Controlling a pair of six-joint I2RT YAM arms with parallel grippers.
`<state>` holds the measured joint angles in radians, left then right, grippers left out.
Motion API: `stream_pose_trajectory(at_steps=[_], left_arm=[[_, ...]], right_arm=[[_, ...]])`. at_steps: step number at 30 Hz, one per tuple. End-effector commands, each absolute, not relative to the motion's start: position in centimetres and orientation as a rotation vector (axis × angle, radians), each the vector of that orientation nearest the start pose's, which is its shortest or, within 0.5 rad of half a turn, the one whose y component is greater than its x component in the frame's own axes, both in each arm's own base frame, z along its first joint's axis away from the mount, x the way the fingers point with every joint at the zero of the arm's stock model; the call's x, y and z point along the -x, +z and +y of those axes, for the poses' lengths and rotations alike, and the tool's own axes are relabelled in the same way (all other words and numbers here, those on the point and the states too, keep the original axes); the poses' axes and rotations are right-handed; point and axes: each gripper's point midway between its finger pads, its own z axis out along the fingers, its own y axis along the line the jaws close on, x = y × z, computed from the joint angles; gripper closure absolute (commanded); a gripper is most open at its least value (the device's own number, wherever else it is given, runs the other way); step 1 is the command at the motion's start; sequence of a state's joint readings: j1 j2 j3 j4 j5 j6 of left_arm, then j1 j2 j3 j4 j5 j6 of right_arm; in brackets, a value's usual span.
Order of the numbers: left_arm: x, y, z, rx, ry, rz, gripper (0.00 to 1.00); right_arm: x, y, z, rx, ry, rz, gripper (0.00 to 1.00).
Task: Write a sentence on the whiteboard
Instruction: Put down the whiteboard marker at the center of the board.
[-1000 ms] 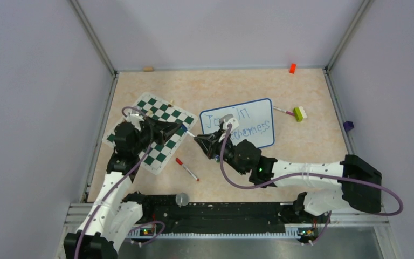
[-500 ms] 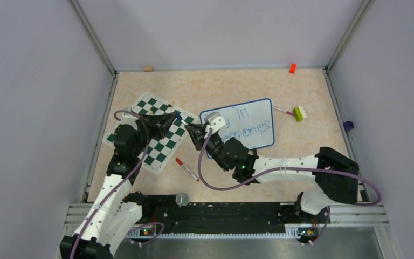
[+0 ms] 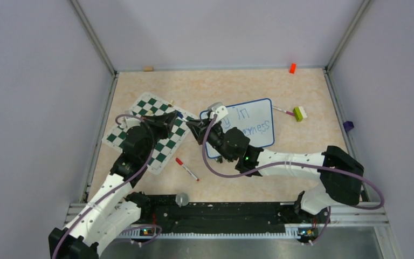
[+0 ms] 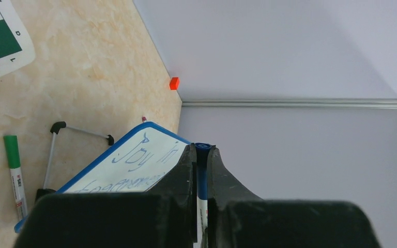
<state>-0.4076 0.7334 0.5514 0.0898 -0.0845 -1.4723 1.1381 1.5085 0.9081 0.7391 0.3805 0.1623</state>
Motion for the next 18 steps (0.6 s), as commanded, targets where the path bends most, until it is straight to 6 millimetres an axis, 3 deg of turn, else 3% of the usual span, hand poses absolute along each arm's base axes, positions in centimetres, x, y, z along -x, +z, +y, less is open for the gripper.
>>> stream_pose_trajectory(at_steps=[1,7,10,14,16,18], left_arm=[[-16.2,28.9,-26.3,0.404,-1.854,1.974,1.0],[-15.7,27.6,-26.7,0.391,-1.83,1.992,1.0],[-16.7,26.2,-25.9,0.428,-1.708,2.001,0.99],[-18.1,23.6,-23.7,0.449,-1.483,2.022,0.61],[-18.7,22.3,-22.3,0.455,-1.355,2.027,0.48],[-19.4,21.1,-20.7,0.466,-1.22,2.018,0.42]], right_arm=[[-27.6,27.4,41.3,0.364,0.846,1.481,1.0],[-26.9,26.4,40.9,0.367,0.885,1.521,1.0],[-26.0,25.6,40.0,0.364,0.907,1.561,1.0],[-24.1,22.0,38.1,0.346,0.949,1.688,1.0],[-22.8,19.8,37.0,0.337,0.99,1.752,1.0],[-21.3,16.9,35.6,0.328,1.021,1.83,1.0]])
